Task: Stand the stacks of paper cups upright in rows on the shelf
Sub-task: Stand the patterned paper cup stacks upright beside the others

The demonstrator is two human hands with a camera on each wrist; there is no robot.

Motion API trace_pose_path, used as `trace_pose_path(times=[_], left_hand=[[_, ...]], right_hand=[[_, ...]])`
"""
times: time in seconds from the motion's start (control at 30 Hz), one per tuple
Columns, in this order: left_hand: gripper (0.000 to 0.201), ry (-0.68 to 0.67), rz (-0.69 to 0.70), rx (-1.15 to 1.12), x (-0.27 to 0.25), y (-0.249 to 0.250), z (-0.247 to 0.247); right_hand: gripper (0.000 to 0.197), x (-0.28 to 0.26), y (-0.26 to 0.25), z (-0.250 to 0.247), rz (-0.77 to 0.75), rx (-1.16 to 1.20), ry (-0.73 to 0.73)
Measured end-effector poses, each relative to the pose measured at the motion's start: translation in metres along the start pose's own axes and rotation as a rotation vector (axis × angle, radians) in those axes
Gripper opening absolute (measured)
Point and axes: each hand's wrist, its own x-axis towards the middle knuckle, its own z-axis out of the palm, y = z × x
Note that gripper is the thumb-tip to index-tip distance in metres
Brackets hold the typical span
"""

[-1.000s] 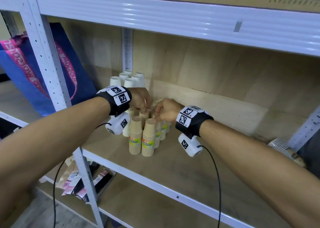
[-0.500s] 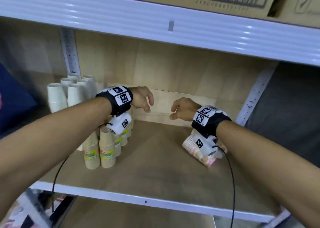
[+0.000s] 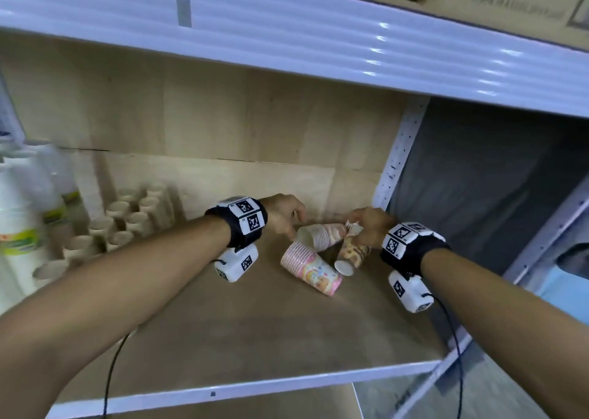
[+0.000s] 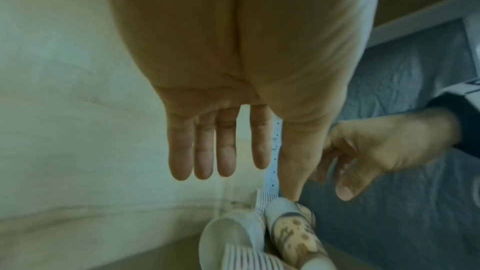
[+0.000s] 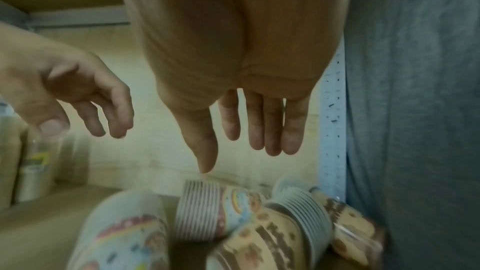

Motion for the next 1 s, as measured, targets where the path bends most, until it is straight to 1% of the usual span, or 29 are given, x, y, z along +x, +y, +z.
trace_pose_path(times=[0.13, 0.23, 0.27, 0.37, 0.4, 0.43, 0.5, 0.6, 0.73, 0.83, 0.9, 1.0], left_hand=[[0.046, -0.048, 0.061, 0.019, 0.02, 0.01, 0.034], [0.053, -0.077, 0.108, 0.062, 0.029, 0.015, 0.055], [0.056, -0.081, 0.116, 0.063, 0.032, 0.015, 0.061], [0.063, -0.087, 0.15, 0.088, 0.038, 0.017, 0.074], [0.064, -0.092, 0.165, 0.116, 0.041, 0.017, 0.078], [0.065, -0.1, 0.181, 0.138, 0.043, 0.018, 0.08], [0.066, -0.118, 0.197, 0.172, 0.046, 0.018, 0.085], [0.068, -0.135, 0.197, 0.227, 0.05, 0.016, 0.093], [0.07, -0.146, 0.189, 0.262, 0.054, 0.013, 0.097], [0.071, -0.163, 0.173, 0.271, 0.056, 0.012, 0.095], [0.073, -0.183, 0.166, 0.277, 0.058, 0.011, 0.094], [0.073, -0.195, 0.147, 0.29, 0.058, 0.011, 0.095]], right_hand=[[0.071, -0.006, 0.024, 0.02, -0.025, -0.05, -0.078], [0.079, 0.001, 0.035, 0.032, -0.024, -0.065, -0.102], [0.079, 0.002, 0.037, 0.034, -0.039, -0.068, -0.097], [0.062, 0.01, 0.045, 0.048, -0.079, -0.116, -0.04], [0.063, 0.011, 0.046, 0.054, -0.1, -0.153, -0.015], [0.069, 0.014, 0.047, 0.06, -0.115, -0.179, -0.008], [0.08, 0.021, 0.05, 0.071, -0.133, -0.234, -0.029], [0.087, 0.029, 0.049, 0.077, -0.174, -0.299, -0.05], [0.085, 0.036, 0.052, 0.084, -0.244, -0.338, 0.001], [0.089, 0.04, 0.053, 0.087, -0.275, -0.322, 0.009], [0.084, 0.042, 0.052, 0.086, -0.295, -0.307, 0.016], [0.078, 0.041, 0.047, 0.085, -0.277, -0.253, -0.039]])
